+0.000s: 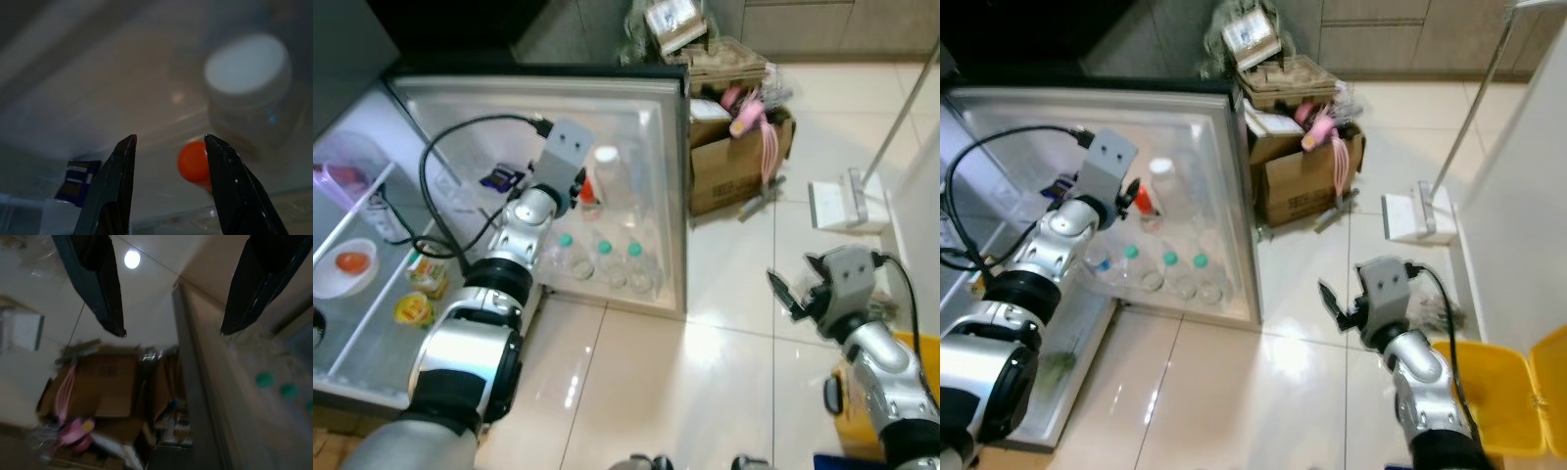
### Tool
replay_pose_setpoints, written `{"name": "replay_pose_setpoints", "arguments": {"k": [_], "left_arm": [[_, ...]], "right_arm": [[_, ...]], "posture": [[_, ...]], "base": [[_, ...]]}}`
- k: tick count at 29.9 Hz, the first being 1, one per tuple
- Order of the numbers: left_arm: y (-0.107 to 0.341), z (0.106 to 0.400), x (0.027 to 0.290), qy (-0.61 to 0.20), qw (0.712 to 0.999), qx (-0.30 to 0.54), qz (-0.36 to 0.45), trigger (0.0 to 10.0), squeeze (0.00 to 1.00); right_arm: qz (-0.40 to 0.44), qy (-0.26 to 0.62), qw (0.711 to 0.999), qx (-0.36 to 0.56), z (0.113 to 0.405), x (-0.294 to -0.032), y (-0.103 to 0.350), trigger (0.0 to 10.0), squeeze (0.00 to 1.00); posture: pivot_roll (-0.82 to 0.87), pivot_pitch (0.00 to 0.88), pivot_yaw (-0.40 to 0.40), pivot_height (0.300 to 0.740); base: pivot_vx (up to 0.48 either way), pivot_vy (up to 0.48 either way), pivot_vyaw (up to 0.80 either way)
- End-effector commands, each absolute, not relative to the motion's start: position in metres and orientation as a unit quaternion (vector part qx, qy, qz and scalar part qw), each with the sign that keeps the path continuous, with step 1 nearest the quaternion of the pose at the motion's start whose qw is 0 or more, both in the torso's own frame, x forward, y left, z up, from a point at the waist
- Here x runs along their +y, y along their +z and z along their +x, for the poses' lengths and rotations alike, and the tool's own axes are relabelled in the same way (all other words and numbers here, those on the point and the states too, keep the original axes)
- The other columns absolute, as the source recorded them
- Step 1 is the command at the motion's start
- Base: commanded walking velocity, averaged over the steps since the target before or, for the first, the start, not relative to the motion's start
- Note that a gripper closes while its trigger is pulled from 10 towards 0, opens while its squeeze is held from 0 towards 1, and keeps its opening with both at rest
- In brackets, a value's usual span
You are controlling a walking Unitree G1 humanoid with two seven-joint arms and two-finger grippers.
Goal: Restocking fridge
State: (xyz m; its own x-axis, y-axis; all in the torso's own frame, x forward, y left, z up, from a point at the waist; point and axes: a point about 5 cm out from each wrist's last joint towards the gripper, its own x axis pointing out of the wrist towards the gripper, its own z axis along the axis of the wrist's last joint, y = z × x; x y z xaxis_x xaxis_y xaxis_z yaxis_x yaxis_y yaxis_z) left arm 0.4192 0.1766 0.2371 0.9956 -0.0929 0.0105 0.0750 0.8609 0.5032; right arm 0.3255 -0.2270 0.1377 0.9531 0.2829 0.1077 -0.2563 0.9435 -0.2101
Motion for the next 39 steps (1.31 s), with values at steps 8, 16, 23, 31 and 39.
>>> {"name": "replay_pose_setpoints", "arguments": {"k": [8, 16, 23, 31, 39], "left_arm": [[0.222, 0.417, 0.197, -0.013, 0.964, 0.023, 0.263, 10.0, 0.0], [0.21, 0.415, 0.197, -0.025, 0.963, 0.045, 0.264, 10.0, 0.0], [0.224, 0.418, 0.178, -0.089, 0.983, -0.001, 0.158, 10.0, 0.0], [0.228, 0.419, 0.165, -0.135, 0.974, 0.001, 0.182, 10.0, 0.0], [0.22, 0.418, 0.178, -0.139, 0.935, 0.048, 0.322, 10.0, 0.0]], "right_arm": [[-0.104, 0.15, 0.975, -0.126, 0.319, -0.224, 0.18, 10.0, 0.0], [-0.106, 0.155, 0.975, -0.122, 0.313, -0.222, 0.186, 10.0, 0.0], [-0.098, 0.151, 0.978, -0.109, 0.307, -0.221, 0.186, 10.0, 0.0], [-0.097, 0.155, 0.978, -0.098, 0.306, -0.219, 0.185, 10.0, 0.0], [-0.096, 0.15, 0.98, -0.093, 0.305, -0.221, 0.186, 10.0, 0.0]], "posture": [[-0.12, 0.372, 0.135, 0.737], [-0.12, 0.391, 0.134, 0.737], [-0.12, 0.393, 0.136, 0.737], [-0.12, 0.386, 0.133, 0.737], [-0.12, 0.381, 0.136, 0.737]], "base": [[0.0, 0.0, 0.0], [0.0, 0.0, 0.0], [0.0, 0.0, 0.0], [0.0, 0.0, 0.0], [0.0, 0.0, 0.0]]}}
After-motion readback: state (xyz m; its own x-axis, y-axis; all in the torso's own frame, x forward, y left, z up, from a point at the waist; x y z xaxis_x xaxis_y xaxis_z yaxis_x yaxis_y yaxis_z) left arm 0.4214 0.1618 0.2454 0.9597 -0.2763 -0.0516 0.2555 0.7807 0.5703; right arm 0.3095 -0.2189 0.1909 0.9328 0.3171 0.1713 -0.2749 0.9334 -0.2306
